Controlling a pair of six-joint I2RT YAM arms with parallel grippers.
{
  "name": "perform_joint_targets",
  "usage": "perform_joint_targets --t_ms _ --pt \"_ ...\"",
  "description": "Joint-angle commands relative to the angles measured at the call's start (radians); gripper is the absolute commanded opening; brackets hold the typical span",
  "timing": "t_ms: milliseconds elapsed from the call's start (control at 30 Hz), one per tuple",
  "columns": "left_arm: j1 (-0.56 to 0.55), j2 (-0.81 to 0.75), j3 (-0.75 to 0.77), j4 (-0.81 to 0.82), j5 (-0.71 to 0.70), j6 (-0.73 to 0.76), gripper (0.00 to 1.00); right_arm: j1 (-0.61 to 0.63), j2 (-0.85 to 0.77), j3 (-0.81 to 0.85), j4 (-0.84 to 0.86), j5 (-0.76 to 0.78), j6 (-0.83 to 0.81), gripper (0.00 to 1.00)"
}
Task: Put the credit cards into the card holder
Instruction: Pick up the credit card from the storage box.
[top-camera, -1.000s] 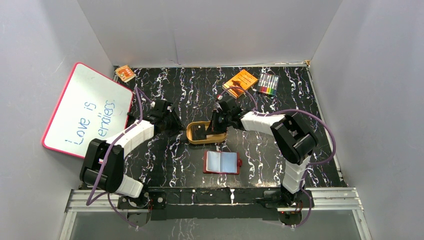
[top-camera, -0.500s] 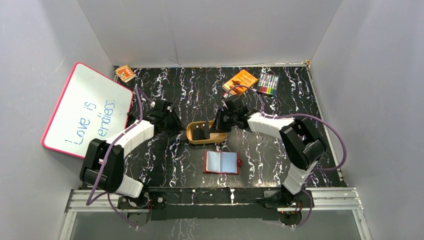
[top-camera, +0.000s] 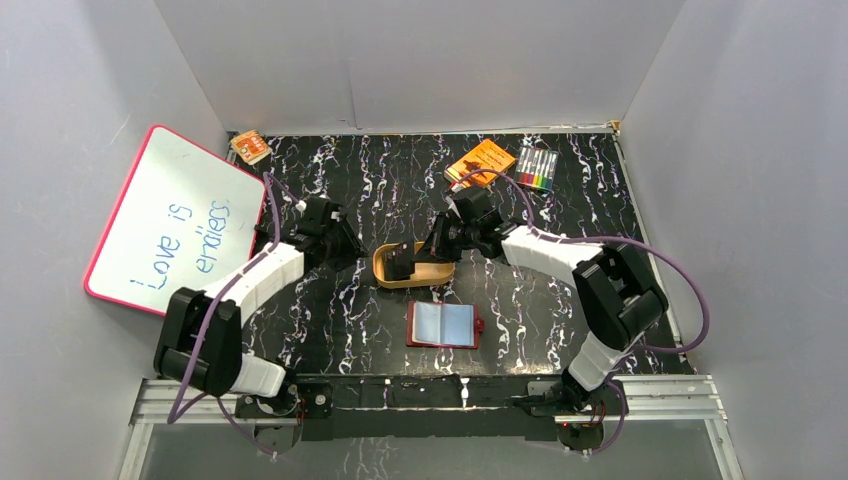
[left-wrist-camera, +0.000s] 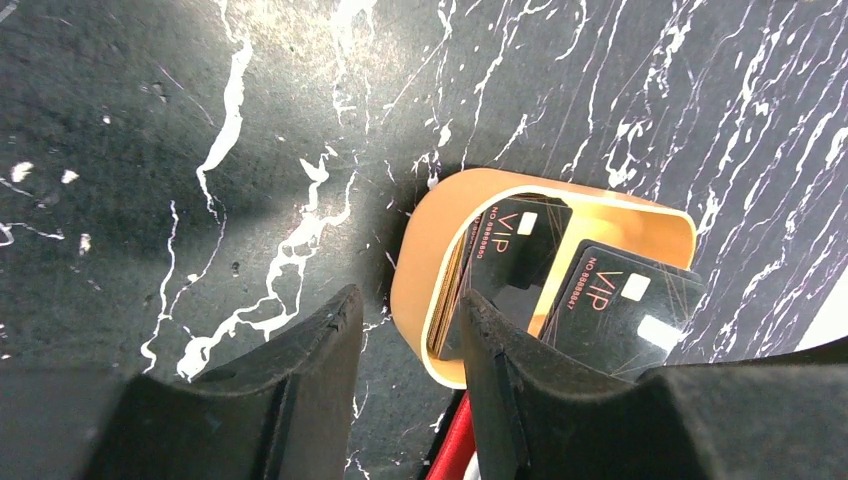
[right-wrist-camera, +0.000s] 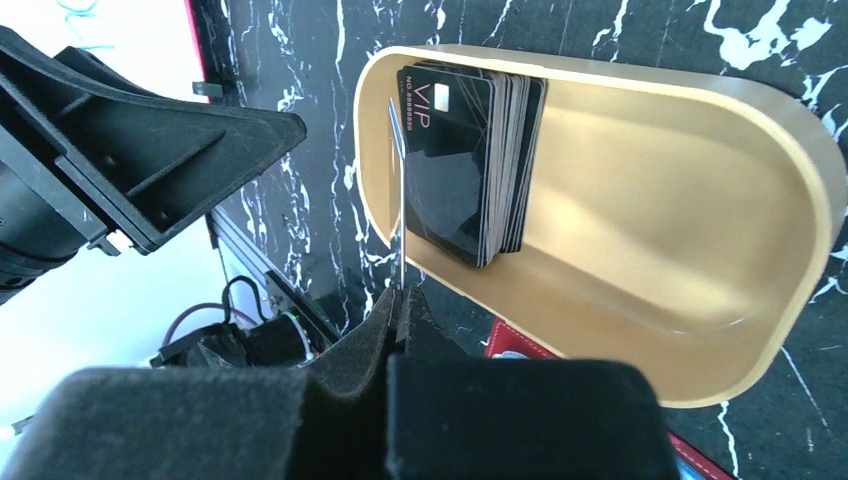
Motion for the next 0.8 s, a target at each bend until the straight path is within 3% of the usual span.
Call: perform_joint_targets --t_ms 0,200,300,400,600,767 --pt "0.001 -0.101 0.025 -0.043 -0.091 -0.021 0.39 -0.004 -0.057 0.002 0.010 -0.029 0.051 0.00" --pt "0.005 -0.263 0.027 -0.087 -0.164 -0.053 0.44 -0.016 -0.165 -0.035 -0.044 -0.069 0.101 0.00" --pt "0.008 -0.360 0.020 -0.072 -0.097 -0.061 0.59 -0.036 -0.254 -0.083 -0.048 -0.119 0.161 0.00" --pt "0.009 -0.440 -0.016 0.010 0.081 -0.096 0.69 -0.056 -0.349 -0.136 -0.038 -0.161 0.238 0.00" --pt "0.008 -0.497 -0.166 0.402 0.496 -0.280 0.73 -0.063 -0.491 -0.197 -0.002 -0.218 0.345 0.00" --pt "0.008 -0.485 -0.252 0.686 0.656 -0.408 0.76 -0.063 -0.547 -0.203 -0.019 -0.217 0.325 0.00"
